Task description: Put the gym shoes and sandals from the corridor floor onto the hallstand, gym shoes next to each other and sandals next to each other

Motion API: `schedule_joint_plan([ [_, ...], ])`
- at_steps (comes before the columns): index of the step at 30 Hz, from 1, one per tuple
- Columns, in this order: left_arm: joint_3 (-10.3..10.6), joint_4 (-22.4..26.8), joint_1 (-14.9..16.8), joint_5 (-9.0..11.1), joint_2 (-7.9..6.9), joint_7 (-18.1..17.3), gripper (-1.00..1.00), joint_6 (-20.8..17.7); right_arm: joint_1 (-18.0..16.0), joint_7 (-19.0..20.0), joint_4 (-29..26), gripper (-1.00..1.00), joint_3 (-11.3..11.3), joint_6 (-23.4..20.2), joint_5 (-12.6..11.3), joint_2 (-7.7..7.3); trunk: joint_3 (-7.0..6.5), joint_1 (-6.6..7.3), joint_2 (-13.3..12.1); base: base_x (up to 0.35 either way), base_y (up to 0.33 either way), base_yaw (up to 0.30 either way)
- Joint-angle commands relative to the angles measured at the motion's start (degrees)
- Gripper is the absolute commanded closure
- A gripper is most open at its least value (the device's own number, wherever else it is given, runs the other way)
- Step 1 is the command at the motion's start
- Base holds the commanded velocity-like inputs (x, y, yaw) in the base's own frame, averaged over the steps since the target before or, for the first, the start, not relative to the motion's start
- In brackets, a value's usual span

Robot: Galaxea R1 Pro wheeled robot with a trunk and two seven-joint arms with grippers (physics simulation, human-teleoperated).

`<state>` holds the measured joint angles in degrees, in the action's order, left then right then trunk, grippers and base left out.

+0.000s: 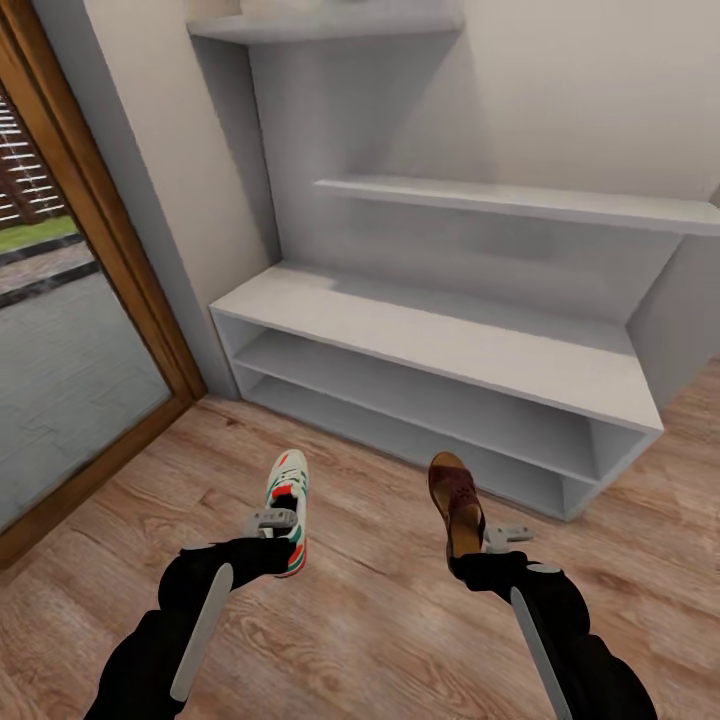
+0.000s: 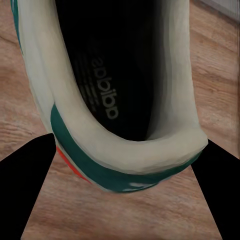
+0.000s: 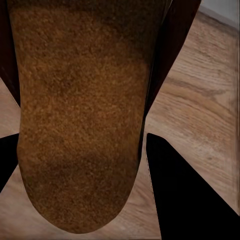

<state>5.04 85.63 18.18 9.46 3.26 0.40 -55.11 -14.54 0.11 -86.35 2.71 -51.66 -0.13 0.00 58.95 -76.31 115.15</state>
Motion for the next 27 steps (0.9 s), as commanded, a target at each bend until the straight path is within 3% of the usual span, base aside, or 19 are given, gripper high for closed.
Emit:
schedule_joint_plan([
  [1, 0.0, 0.1, 0.0, 0.2, 0.00, 0.0, 1.00, -0.3, 0.0, -0.2, 0.0, 1.00, 0.0, -0.3, -0.1, 0.00, -0.02, 0.01, 0.0, 0.000, 0.000, -0.257],
  [23, 0.0, 0.0, 0.0, 0.2, -0.01, 0.0, 1.00, -0.3, 0.0, -0.2, 0.0, 1.00, 0.1, -0.3, -0.1, 0.00, -1.29, 0.01, 0.0, 0.000, 0.000, -0.257],
  [27, 0.9, 0.1, 0.0, 0.2, 0.01, 0.0, 1.00, -0.3, 0.0, -0.2, 0.0, 1.00, 0.0, -0.3, -0.1, 0.00, -1.52, 0.01, 0.0, 0.000, 0.000, -0.256],
])
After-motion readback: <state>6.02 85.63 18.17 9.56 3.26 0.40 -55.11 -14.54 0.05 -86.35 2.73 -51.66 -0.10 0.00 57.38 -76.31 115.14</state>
